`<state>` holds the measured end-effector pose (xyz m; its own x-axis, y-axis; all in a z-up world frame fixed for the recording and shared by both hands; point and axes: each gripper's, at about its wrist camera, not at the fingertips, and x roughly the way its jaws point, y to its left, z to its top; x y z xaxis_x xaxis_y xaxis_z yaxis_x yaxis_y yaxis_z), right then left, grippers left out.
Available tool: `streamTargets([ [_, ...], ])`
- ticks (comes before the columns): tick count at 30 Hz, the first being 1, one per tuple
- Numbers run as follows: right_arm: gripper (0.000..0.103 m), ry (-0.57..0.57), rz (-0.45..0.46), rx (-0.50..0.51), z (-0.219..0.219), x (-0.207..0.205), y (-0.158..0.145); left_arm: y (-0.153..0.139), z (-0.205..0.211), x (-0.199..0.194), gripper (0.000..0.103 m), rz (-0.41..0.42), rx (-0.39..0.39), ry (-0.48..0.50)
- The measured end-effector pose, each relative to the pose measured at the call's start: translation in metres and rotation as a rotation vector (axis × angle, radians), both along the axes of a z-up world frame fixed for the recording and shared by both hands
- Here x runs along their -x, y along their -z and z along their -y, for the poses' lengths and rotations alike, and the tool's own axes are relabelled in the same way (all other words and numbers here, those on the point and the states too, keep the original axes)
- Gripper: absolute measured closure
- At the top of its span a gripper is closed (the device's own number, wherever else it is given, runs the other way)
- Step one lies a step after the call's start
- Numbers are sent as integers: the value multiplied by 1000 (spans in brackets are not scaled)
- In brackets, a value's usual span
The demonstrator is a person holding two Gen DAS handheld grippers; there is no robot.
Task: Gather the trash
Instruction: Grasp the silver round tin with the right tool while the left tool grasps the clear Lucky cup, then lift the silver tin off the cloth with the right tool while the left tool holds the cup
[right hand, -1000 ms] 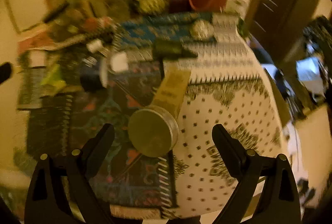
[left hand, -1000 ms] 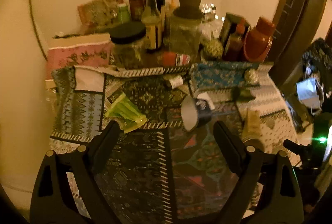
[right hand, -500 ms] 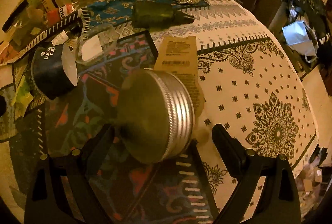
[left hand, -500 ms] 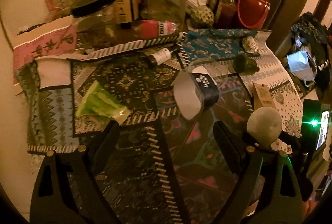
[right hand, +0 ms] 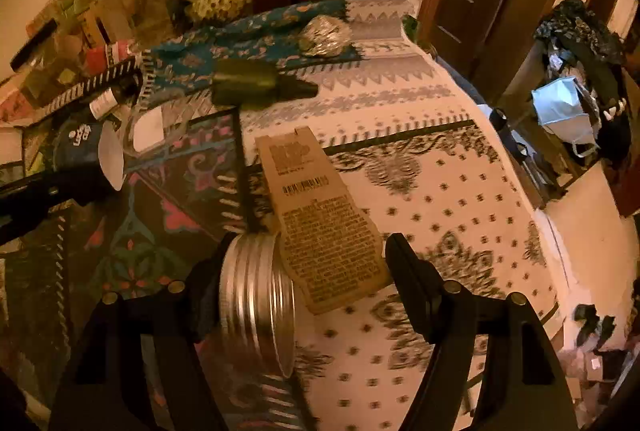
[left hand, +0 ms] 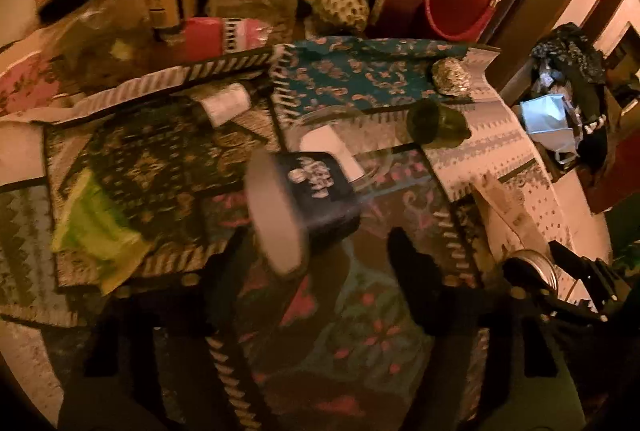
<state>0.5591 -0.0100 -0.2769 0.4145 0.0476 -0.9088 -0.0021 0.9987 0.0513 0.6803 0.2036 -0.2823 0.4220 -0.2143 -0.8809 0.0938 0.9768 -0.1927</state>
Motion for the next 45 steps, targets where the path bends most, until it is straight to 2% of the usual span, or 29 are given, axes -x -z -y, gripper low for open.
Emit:
streamTargets([
  [1, 33, 0, -10, -30, 6, -4, 1, 2, 2, -3, 56, -6, 15, 4],
  [2, 33, 0, -22, -55, 10, -6, 1, 4, 4, -5, 62, -11, 29, 8],
  [4, 33, 1, -38, -92, 20, -7, 1, 6, 7, -8, 85, -22, 52, 11],
  [6, 31, 17, -51, -125, 31, -6, 0, 6, 9, -8, 96, -30, 72, 10],
  [7, 31, 23, -56, -133, 34, -6, 0, 5, 10, -7, 98, -32, 78, 7],
  [15, 31, -23, -64, -93, 38, 7, -10, -13, 17, 15, 99, -18, 43, 8],
  [20, 31, -82, -66, -119, 36, 17, -18, -26, 21, 30, 99, -12, 13, 16],
  [30, 31, -138, -143, -100, 5, 4, 11, -44, 29, 51, 99, 14, -13, -8],
  [33, 31, -141, -157, -20, -12, -1, 21, -46, 29, 53, 99, 20, -44, -5],
  [37, 28, -145, -115, 65, -25, -1, 21, -48, 26, 54, 98, 30, -64, -4],
  [39, 35, -141, -118, 73, -23, -1, 21, -50, 25, 54, 98, 33, -69, -8],
  [41, 63, -145, -118, 54, -18, 1, 18, -52, 25, 53, 98, 38, -78, -13],
  [44, 86, -172, -145, -10, -3, 1, 14, -56, 28, 53, 99, 45, -77, -21],
  [45, 87, -176, -157, -37, 2, 0, 13, -57, 30, 52, 99, 49, -79, -23],
])
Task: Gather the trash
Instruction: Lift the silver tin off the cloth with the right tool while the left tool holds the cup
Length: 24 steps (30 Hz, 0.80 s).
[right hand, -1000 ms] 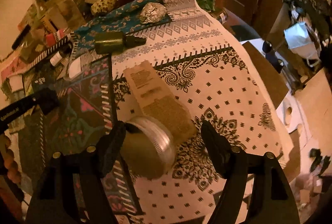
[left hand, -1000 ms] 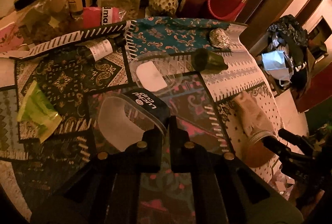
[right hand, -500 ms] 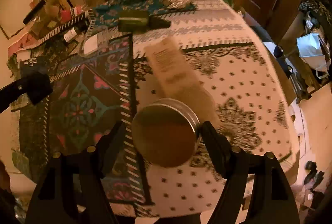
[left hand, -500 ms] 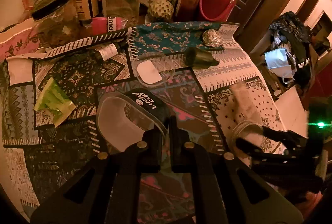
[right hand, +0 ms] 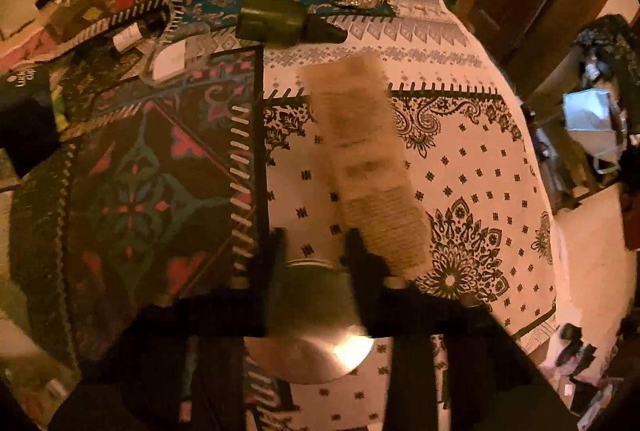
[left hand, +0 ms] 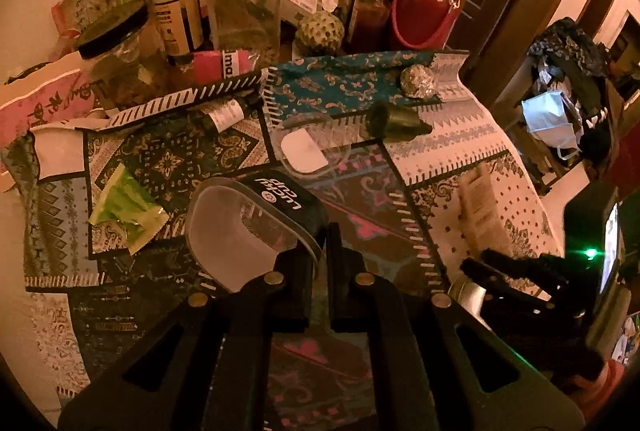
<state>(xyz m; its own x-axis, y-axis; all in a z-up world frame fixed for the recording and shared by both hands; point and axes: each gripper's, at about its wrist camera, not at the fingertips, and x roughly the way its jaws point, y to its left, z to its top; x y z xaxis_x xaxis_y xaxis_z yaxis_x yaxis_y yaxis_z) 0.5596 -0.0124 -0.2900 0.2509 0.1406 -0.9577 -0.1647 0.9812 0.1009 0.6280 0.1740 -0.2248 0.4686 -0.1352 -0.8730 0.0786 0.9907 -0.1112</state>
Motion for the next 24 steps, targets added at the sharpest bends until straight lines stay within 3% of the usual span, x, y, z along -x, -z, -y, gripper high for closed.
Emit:
streamTargets([
  [4, 86, 3, -13, -109, 22, -1, -11, -8, 11, 0, 99, 23, 5, -15],
  [6, 72, -8, 4, -111, 32, 2, -21, -13, 17, 1, 99, 33, 17, -22],
  [8, 30, -14, 32, -105, 39, 7, -29, -15, 21, 1, 98, 34, 30, -22],
  [10, 23, -10, 63, -109, 46, 15, -37, -17, 27, 3, 99, 38, 23, -14],
  [16, 23, -95, -45, -136, 24, 25, -18, -19, 29, 10, 99, 35, -4, -4],
  [21, 23, -111, -69, -51, 3, 29, 11, -19, 23, 16, 99, 21, -17, -10],
  [24, 32, -98, -80, -27, 0, 28, 17, -18, 21, 20, 98, 12, -19, -16],
])
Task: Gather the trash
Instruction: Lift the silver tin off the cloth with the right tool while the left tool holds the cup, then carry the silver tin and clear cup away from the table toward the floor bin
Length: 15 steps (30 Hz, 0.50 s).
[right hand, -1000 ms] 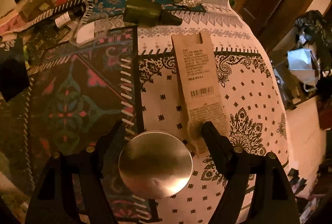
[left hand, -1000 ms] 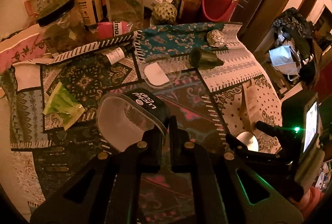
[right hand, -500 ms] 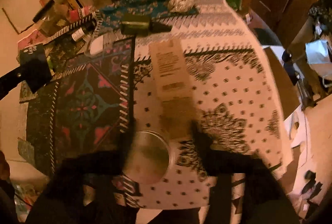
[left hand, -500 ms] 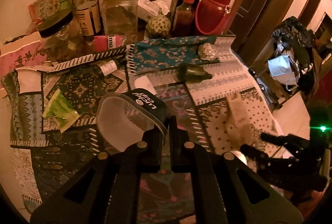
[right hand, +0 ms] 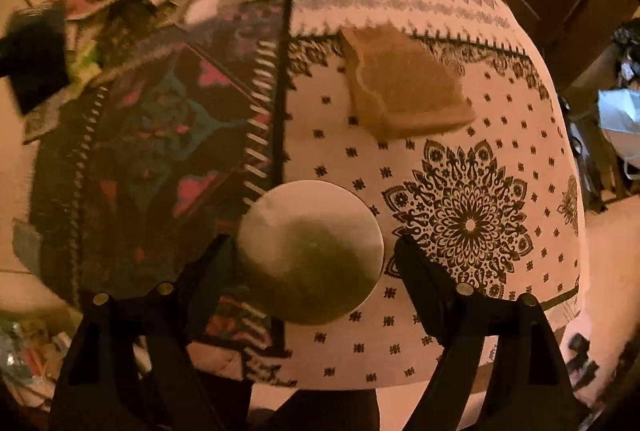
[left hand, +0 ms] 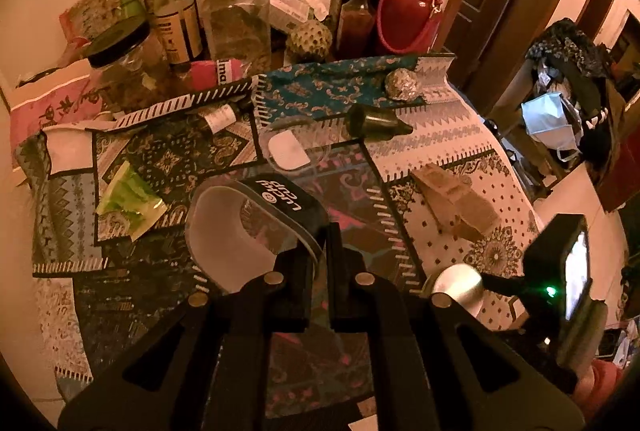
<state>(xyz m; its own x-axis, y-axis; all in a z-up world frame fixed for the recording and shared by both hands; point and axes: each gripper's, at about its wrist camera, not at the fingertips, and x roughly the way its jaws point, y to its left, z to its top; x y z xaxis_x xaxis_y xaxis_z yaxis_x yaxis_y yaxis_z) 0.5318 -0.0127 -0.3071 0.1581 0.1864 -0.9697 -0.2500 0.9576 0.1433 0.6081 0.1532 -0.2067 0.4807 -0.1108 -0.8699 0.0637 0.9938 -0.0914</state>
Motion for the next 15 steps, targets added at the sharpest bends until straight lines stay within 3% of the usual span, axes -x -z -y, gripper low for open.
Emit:
streamTargets([
  [7, 33, -43, -5, -87, 12, 0, -10, -8, 14, 12, 99, 22, -2, -31],
  [15, 33, -142, 191, -214, 47, 5, -94, -46, 45, 44, 99, 116, 41, -152],
])
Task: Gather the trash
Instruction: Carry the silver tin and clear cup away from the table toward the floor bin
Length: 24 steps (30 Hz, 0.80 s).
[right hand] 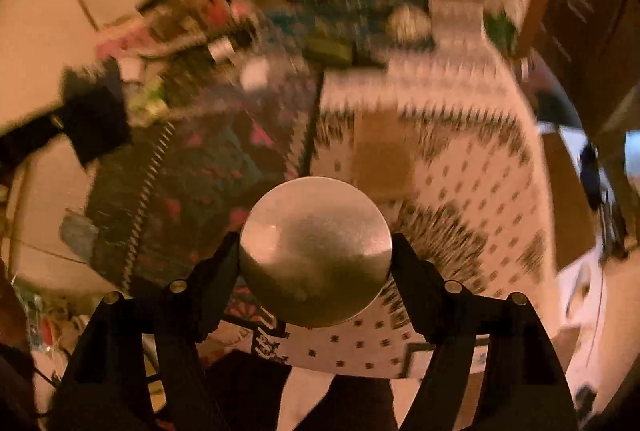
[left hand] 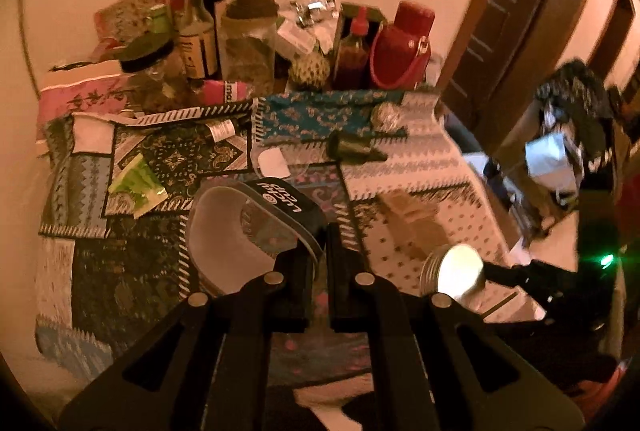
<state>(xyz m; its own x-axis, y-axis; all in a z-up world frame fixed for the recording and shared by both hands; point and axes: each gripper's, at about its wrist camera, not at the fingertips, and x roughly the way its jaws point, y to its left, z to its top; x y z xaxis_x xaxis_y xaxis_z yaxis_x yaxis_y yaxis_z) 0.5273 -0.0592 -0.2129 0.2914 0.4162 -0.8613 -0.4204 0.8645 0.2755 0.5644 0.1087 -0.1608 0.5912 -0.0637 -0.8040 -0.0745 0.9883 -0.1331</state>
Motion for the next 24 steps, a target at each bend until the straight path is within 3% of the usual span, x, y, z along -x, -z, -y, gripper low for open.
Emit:
streamTargets([
  [5, 33, -34, 134, -66, 21, -5, -51, -33, 19, 32, 99, 85, 34, -92],
  [12, 33, -21, 276, -161, 44, 11, -109, -77, 34, 76, 99, 189, 39, -132],
  [18, 33, 6, 332, -206, 52, 58, -135, -98, 40, 121, 99, 264, 38, -109],
  [24, 33, 59, 364, -209, 59, 122, -144, -108, 44, 179, 99, 315, 45, -26],
])
